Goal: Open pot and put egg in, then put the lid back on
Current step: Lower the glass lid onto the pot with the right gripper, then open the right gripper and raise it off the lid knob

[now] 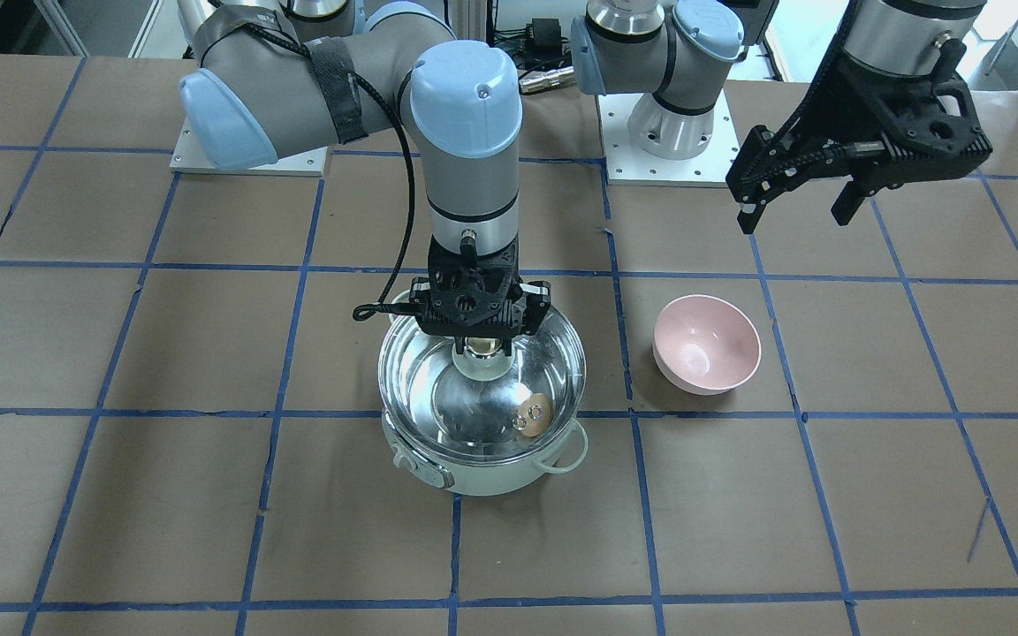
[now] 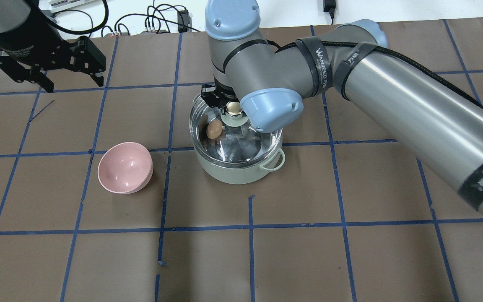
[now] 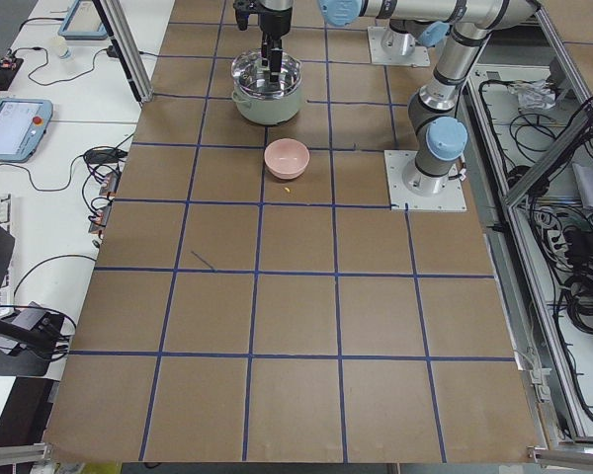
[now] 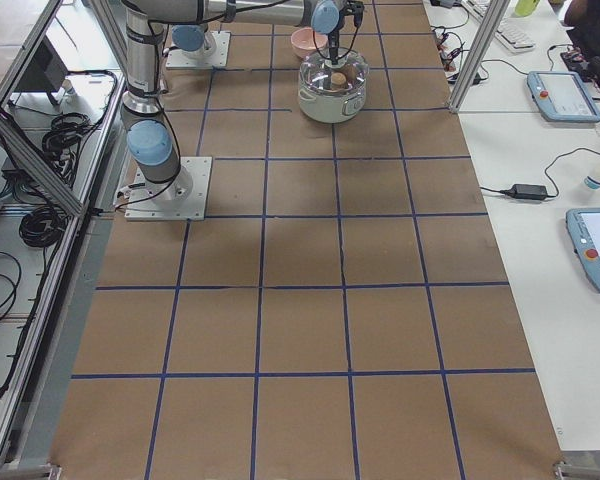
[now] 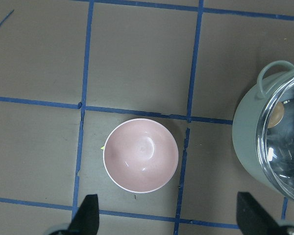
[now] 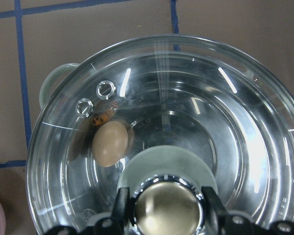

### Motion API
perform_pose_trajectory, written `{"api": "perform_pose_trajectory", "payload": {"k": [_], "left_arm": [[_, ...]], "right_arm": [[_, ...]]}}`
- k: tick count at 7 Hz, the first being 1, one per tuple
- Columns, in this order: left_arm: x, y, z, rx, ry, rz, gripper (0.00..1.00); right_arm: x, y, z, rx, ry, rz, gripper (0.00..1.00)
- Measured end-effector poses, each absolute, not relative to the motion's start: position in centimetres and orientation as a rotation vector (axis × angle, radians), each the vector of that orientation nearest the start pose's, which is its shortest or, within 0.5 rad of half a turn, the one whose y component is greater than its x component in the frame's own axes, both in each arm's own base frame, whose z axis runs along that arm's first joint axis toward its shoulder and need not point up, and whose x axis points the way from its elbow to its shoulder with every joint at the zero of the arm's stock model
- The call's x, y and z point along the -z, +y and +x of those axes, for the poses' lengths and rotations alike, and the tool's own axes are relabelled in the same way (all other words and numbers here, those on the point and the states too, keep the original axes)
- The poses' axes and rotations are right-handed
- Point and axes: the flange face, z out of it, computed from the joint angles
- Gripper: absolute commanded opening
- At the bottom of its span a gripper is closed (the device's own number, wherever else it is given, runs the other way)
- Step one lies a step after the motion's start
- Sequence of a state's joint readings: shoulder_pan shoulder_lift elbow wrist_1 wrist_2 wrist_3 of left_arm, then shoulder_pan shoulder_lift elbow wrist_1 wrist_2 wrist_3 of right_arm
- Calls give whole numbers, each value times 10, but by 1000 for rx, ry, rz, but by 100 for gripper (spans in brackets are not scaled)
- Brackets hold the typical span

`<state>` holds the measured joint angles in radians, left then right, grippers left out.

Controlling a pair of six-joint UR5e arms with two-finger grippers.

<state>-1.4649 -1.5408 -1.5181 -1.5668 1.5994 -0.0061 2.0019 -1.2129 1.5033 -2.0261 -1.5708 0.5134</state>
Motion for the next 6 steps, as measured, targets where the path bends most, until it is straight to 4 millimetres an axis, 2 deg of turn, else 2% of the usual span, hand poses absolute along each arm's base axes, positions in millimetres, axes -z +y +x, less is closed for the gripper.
{"api": "perform_pose_trajectory", "payload": {"k": [3, 5, 6], "left_arm": [[-528, -495, -79, 78, 3103, -179, 100], [-527, -494, -79, 66, 3104, -179, 100], [-526, -494, -79, 63, 3106, -179, 100]], "right_arm": [[-369, -526, 389, 244, 3048, 129, 69], [-376, -530, 383, 269, 3043, 134, 92], [-387, -535, 368, 292, 3042, 150, 100]]}}
